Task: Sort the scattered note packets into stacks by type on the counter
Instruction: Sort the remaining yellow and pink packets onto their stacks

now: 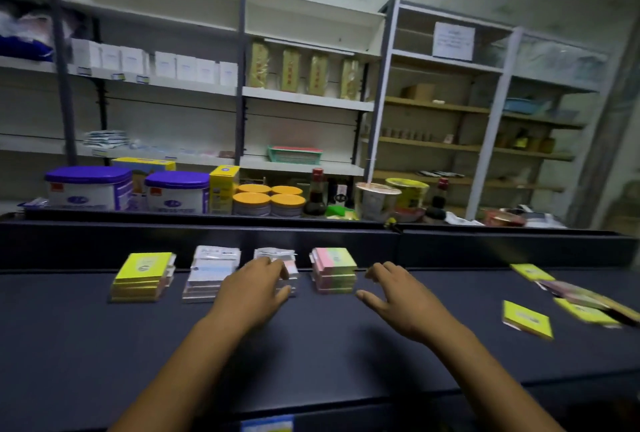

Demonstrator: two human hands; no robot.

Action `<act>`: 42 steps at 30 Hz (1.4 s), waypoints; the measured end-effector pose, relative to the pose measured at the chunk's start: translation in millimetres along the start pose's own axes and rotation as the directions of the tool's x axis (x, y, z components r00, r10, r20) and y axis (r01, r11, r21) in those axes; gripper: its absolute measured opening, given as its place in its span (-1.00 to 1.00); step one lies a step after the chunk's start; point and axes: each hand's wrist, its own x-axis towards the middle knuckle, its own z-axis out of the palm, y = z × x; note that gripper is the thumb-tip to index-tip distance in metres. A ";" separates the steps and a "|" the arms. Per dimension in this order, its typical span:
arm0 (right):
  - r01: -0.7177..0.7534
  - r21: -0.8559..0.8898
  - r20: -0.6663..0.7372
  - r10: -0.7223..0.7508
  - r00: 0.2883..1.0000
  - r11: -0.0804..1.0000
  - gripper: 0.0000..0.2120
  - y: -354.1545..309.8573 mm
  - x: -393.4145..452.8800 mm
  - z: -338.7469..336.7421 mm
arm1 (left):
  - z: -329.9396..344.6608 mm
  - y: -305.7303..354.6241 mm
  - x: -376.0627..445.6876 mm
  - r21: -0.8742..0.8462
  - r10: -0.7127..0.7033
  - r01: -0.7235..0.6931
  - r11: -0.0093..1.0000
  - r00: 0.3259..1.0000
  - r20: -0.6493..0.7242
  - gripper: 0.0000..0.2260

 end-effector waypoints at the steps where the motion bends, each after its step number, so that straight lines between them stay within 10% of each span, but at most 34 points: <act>1: -0.020 0.002 0.003 0.020 1.000 1.000 -0.53 12.2 -11.7 -5.7 | 1.7 15.3 -2.1 -0.002 0.011 -0.011 1.000 1.000 0.003 -0.77; 20: -0.339 -0.037 -0.019 0.338 0.941 0.940 -0.56 203.6 -195.3 -89.1 | 56.9 270.8 -13.6 -0.131 0.289 -0.278 0.952 0.955 0.073 -0.73; 42: -0.458 -0.044 -0.032 0.457 0.889 0.888 -0.53 342.3 -134.8 -76.2 | 182.7 370.6 113.1 -0.238 0.267 -0.204 0.950 0.924 0.274 -0.59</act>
